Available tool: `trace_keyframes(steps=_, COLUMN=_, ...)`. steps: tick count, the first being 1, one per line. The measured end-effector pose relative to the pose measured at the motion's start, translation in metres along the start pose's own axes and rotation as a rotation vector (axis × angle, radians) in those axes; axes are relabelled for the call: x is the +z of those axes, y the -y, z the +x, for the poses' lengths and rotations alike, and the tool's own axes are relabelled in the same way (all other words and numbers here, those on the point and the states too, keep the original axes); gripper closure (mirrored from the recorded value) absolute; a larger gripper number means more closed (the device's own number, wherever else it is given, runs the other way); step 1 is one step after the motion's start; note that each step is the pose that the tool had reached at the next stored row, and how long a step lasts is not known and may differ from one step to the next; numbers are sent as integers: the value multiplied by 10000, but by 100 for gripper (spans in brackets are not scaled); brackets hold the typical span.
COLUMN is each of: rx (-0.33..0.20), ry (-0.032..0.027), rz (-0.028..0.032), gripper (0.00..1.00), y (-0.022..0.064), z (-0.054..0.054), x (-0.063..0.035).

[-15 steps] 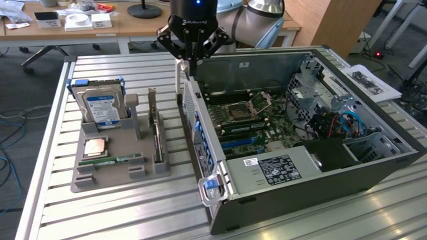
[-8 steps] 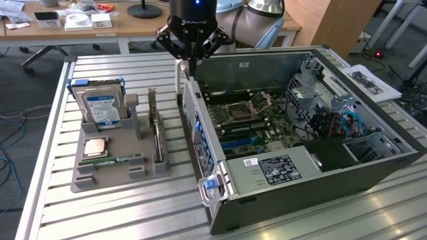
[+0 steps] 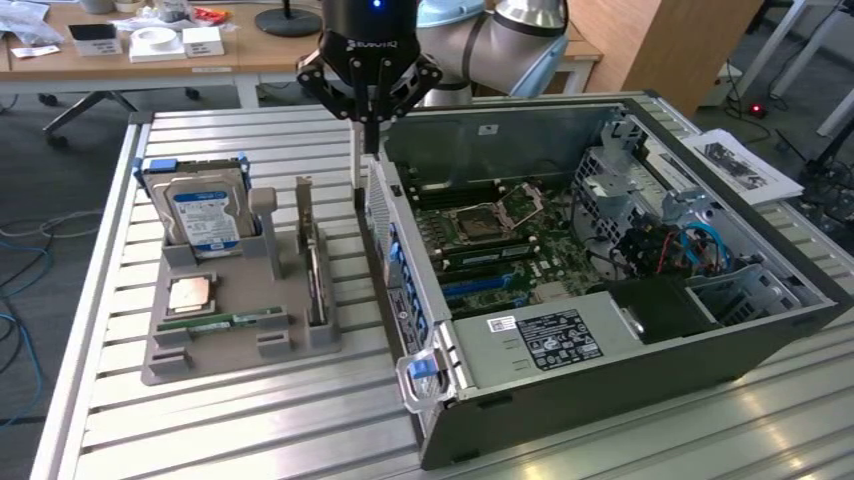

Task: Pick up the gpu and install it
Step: 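Reach for the gpu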

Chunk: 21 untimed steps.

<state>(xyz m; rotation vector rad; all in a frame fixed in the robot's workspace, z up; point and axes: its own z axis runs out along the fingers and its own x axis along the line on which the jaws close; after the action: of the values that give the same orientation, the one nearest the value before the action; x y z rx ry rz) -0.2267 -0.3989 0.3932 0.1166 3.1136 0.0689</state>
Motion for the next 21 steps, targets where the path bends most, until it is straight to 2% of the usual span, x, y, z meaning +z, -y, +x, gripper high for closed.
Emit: trace_keyframes(steps=21, rx=0, ry=-1, rz=0, gripper=89, y=14, z=187, x=-5)
